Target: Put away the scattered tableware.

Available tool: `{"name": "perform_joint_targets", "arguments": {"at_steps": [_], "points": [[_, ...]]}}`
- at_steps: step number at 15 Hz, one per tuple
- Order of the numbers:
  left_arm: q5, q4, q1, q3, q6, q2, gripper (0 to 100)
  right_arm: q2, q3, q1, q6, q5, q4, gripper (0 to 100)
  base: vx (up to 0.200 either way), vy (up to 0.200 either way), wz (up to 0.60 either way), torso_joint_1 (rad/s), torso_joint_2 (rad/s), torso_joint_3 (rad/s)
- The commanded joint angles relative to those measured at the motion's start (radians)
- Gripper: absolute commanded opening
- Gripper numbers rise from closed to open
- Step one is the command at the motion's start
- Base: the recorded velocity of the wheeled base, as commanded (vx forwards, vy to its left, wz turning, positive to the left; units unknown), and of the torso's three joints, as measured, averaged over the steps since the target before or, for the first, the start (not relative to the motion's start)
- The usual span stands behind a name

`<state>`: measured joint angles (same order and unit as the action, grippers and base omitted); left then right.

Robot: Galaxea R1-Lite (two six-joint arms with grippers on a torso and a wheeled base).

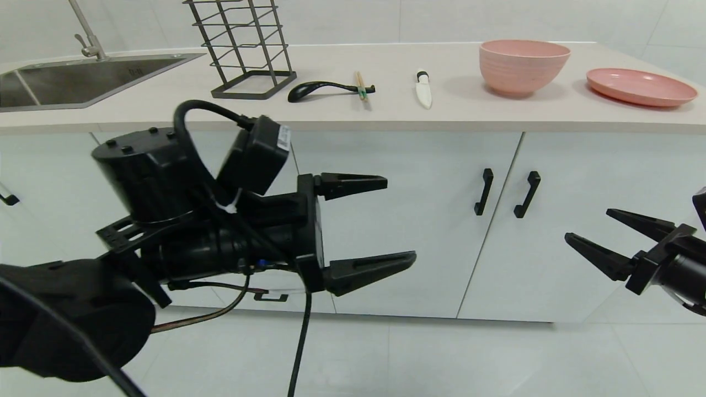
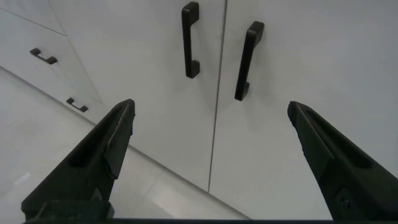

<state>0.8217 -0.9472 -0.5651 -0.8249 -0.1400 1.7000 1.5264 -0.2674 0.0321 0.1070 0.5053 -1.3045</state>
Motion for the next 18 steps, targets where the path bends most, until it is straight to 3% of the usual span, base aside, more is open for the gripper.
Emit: {"name": "perform_joint_targets", "arguments": {"at_steps": [1,5,7,9,18], "points": [[-0.003,0.001,-0.042,-0.095,0.000,0.118,100,0.009,0.019,0.005,0.005,0.005,-0.010,100,0.000,0.000,0.00,0.000,0.00,0.000],[-0.046,-0.001,-0.110,-0.217,0.010,0.244,100,0.044,0.062,0.003,0.006,0.007,-0.078,100,0.000,0.000,0.00,0.000,0.00,0.000],[-0.050,0.001,-0.111,-0.241,0.010,0.274,100,0.075,0.066,0.000,0.008,0.045,-0.139,100,0.000,0.000,0.00,0.000,0.00,0.000],[-0.053,0.002,-0.111,-0.255,0.011,0.285,100,0.113,0.116,-0.003,0.013,0.157,-0.233,100,0.000,0.000,0.00,0.000,0.00,0.000],[-0.055,0.001,-0.107,-0.267,0.023,0.287,100,0.066,0.267,0.052,0.014,0.153,-0.266,100,0.000,0.000,-0.07,0.000,0.00,0.000]]}}
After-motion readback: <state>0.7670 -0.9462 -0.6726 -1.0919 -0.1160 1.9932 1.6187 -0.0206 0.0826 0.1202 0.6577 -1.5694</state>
